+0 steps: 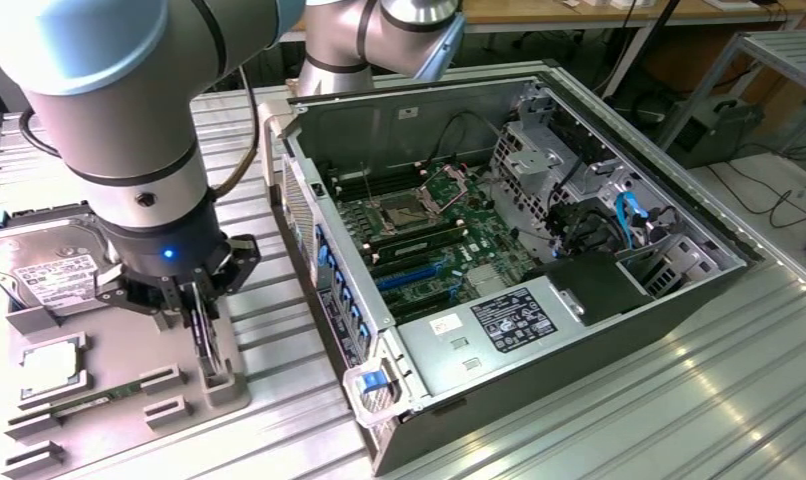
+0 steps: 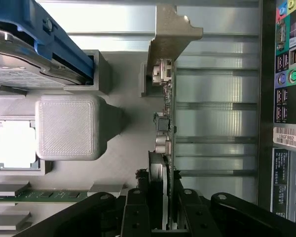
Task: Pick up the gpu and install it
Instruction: 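Pick up the gpu and move the gpu toward the slot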
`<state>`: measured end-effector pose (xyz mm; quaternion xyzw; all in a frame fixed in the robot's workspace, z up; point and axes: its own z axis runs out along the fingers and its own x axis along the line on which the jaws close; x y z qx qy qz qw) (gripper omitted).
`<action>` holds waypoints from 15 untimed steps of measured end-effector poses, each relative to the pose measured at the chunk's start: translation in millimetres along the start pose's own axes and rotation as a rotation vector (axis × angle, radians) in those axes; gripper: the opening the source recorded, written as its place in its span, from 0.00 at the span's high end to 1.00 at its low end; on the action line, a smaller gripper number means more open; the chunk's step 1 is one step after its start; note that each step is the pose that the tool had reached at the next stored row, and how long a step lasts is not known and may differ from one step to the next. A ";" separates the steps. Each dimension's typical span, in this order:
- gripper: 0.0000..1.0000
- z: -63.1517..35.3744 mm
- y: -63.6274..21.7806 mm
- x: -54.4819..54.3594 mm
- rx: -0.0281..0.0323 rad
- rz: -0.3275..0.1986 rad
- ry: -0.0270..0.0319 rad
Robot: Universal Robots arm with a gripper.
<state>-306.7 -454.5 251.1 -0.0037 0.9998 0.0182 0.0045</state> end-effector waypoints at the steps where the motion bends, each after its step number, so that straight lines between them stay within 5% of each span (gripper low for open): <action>1: 0.72 -1.4 0.1 0.0 0.0000 0.000 0.0000; 15: 0.72 -15.3 0.6 -0.2 -0.0001 0.000 -0.0001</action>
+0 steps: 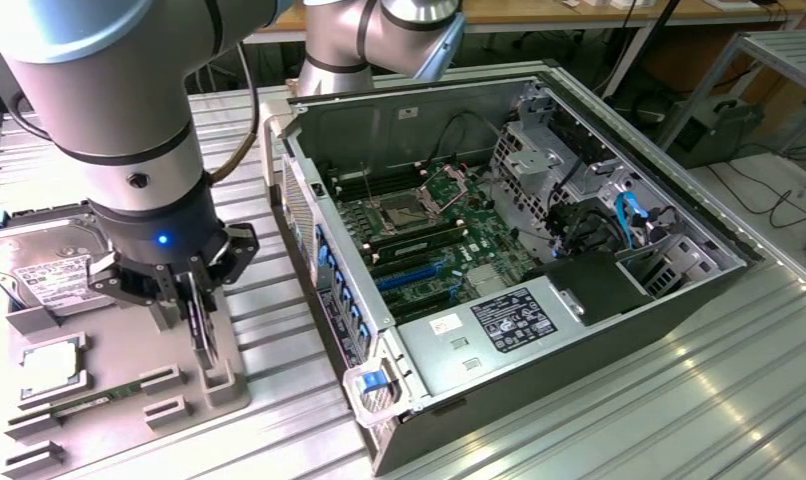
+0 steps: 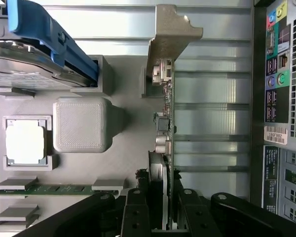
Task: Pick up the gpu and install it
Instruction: 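Pick up the gpu and move the gpu toward the slot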
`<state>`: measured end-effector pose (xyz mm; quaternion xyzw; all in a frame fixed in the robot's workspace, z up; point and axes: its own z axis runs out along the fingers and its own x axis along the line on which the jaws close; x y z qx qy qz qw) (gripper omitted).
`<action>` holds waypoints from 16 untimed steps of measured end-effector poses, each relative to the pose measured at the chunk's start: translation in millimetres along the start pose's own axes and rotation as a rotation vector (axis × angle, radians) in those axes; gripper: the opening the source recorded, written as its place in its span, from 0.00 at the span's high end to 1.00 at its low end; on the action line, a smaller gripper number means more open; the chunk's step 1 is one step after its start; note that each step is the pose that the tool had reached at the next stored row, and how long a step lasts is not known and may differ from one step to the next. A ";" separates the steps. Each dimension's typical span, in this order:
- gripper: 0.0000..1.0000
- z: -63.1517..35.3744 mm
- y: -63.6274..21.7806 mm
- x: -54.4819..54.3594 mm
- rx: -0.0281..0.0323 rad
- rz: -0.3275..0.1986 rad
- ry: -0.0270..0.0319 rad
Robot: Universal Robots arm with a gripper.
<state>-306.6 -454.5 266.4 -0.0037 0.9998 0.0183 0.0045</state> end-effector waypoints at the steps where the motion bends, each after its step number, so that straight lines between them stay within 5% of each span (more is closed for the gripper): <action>1: 0.72 -3.1 0.1 0.0 0.0001 0.000 0.0000; 16: 0.72 -28.9 1.1 -0.3 0.0001 0.000 0.0001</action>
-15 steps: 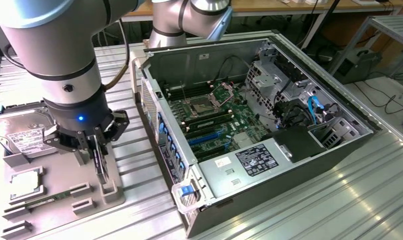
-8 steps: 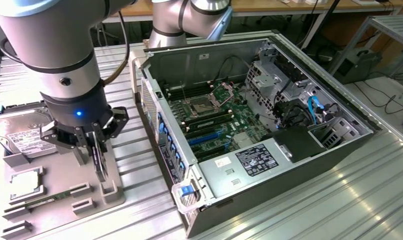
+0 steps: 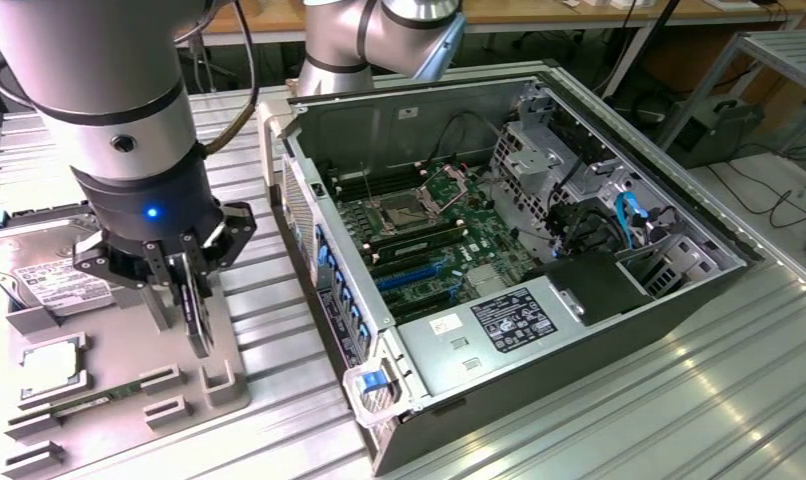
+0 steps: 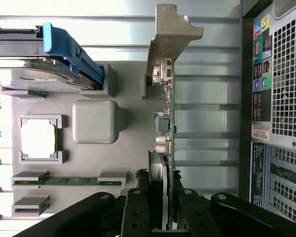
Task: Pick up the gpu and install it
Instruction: 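Pick up the gpu and move the gpu toward the slot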
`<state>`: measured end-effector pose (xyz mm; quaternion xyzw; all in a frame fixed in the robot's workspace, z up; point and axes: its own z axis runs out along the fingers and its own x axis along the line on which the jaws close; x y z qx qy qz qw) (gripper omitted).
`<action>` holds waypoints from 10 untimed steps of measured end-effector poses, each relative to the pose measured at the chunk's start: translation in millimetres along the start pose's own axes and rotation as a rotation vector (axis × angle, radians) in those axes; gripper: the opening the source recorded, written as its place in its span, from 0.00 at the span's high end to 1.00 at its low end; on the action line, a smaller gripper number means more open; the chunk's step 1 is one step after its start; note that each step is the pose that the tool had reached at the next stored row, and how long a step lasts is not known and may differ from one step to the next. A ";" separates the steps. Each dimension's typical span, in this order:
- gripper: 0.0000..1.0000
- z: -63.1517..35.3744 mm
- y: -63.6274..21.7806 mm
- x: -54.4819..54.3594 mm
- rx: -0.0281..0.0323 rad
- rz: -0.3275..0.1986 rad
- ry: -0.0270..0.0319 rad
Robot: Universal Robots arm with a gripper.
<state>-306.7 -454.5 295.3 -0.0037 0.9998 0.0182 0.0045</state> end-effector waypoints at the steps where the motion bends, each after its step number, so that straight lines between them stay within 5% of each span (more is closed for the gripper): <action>1: 0.72 -2.6 0.1 0.0 0.0000 0.000 0.0000; 10: 0.72 -16.4 0.6 -0.2 0.0000 0.000 0.0000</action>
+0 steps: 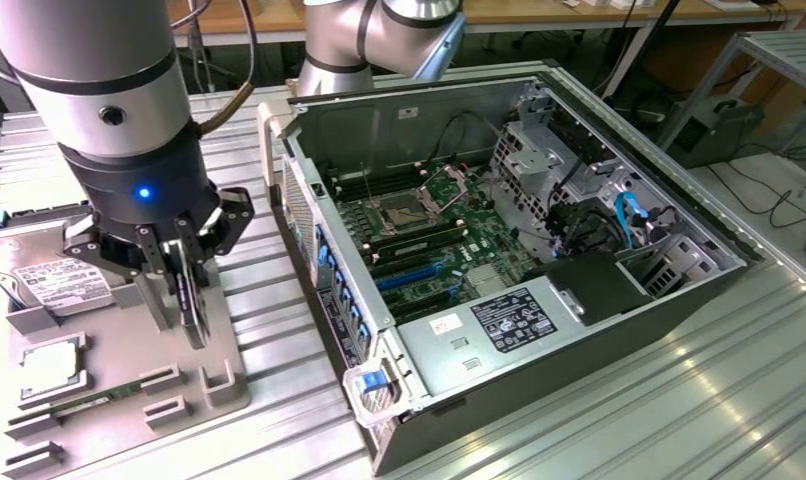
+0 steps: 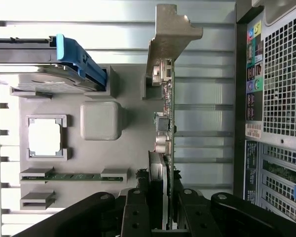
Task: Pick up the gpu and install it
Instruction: 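Pick up the gpu and move the gpu toward the slot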
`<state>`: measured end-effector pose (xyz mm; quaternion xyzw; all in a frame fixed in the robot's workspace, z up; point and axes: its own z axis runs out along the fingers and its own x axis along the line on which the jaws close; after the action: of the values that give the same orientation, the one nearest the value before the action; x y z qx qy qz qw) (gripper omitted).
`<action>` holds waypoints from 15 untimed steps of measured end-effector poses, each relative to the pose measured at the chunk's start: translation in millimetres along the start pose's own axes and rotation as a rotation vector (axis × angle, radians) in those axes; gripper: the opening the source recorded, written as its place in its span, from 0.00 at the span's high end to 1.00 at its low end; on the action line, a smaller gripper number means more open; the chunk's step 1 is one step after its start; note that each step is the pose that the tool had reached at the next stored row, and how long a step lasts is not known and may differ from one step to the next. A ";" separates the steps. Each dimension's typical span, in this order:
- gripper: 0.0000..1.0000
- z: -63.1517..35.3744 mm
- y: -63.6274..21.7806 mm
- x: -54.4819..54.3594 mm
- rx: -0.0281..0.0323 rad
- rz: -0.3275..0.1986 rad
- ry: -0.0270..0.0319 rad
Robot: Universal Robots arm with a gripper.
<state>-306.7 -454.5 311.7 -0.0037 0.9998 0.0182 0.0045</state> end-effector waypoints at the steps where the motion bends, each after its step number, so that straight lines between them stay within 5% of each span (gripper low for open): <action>1: 0.72 -1.5 0.1 0.0 0.0000 0.000 0.0000; 15: 0.72 -21.9 0.8 -0.2 -0.0001 0.000 -0.0001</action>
<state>-306.7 -454.5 333.6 -0.0037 0.9998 0.0183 0.0045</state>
